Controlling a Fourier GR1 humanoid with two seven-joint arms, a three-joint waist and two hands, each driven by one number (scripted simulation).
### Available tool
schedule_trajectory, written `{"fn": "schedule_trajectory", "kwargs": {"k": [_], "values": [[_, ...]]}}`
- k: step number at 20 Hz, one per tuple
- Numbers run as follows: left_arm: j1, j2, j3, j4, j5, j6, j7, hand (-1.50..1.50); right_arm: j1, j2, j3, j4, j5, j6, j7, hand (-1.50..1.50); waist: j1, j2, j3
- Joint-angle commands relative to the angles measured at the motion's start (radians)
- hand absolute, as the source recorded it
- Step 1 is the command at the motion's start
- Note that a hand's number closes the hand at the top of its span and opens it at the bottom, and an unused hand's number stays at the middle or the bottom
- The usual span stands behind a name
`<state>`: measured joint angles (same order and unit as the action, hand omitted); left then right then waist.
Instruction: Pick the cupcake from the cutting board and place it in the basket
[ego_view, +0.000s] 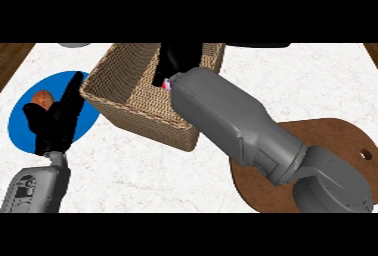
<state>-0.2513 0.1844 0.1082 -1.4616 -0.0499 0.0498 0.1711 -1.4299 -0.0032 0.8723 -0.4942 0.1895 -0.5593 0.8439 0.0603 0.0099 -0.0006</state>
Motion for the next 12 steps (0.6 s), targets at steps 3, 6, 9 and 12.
{"fn": "schedule_trajectory", "kwargs": {"k": [3,6,9,12], "values": [[0.011,-0.001,0.027,0.059,-0.004,0.017,-0.041,0.0,0.037,0.003,-0.098,-0.048,-0.021,-0.19,0.035,-1.5,-0.053,-0.007,0.0],[0.061,-0.001,0.035,-0.018,0.022,0.01,-0.016,0.0,0.066,-0.041,-0.176,-0.084,-0.035,-0.247,-0.006,-1.5,-0.058,-0.015,0.001],[0.083,0.039,0.062,-0.048,0.034,-0.009,0.005,0.0,0.161,-0.069,-0.19,-0.192,-0.032,-0.272,0.021,-1.5,-0.076,-0.024,0.002],[0.1,-0.013,0.033,-0.053,-0.007,0.046,-0.031,0.0,0.295,-0.175,-0.209,-0.35,-0.045,-0.237,-0.043,-1.5,-0.089,-0.023,0.002]]}}
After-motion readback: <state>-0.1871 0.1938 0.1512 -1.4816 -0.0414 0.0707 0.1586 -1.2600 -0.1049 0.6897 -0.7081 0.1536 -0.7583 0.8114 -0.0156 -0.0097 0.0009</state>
